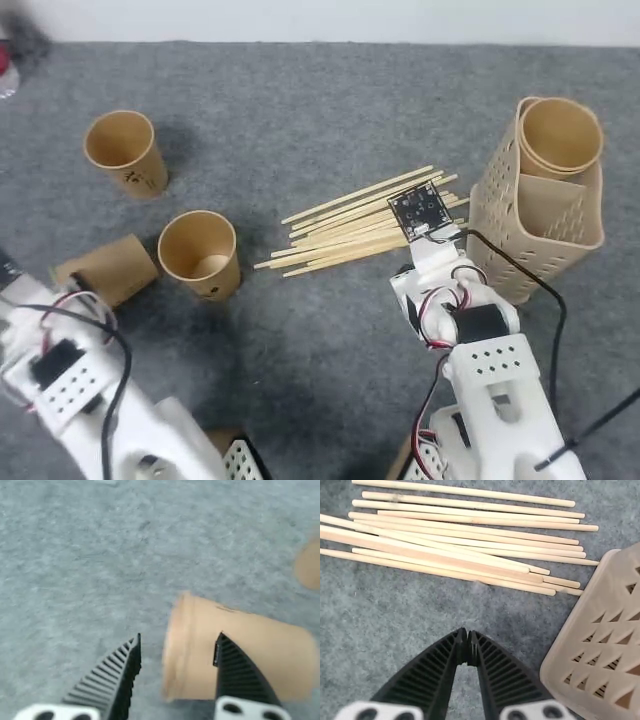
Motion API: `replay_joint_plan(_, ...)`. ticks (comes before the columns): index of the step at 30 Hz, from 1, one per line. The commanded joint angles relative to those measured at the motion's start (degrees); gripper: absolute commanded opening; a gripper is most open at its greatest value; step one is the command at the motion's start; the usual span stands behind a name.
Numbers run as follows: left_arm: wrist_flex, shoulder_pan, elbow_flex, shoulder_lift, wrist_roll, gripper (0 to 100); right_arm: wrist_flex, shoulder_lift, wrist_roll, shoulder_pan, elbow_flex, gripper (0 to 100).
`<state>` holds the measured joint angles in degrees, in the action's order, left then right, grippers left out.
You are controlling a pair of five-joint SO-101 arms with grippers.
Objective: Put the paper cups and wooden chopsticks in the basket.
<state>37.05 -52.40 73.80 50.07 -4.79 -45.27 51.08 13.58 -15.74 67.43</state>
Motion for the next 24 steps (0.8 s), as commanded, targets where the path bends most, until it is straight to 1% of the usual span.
replay_joint_plan(1, -1.76, 5.98, 0.48, 0.7, -3.08, 23, 0.84, 1.54, -0.62, 0.48, -0.62, 0.9)
replay_joint_plan(6, -0.88, 10.2, 0.48, 0.7, -4.13, 23, 0.84, 1.71, -0.62, 0.48, -0.62, 0.9)
replay_joint_plan(12, 5.1, 15.12, -1.01, 0.79, -4.04, 23, 1.01, 1.71, -0.62, 0.48, -0.62, 0.9)
replay_joint_plan(15, 8.53, 16.26, -2.07, 0.79, -4.04, 23, 1.01, 1.71, -0.62, 0.48, -0.62, 0.9)
replay_joint_plan(21, 9.93, 17.32, -1.45, 0.79, -3.69, 14, 0.92, 1.71, -0.62, 0.48, -0.53, 0.9)
replay_joint_plan(24, 9.76, 17.32, -1.54, 0.79, -3.69, 13, 0.92, 1.71, -0.62, 0.48, -0.53, 0.9)
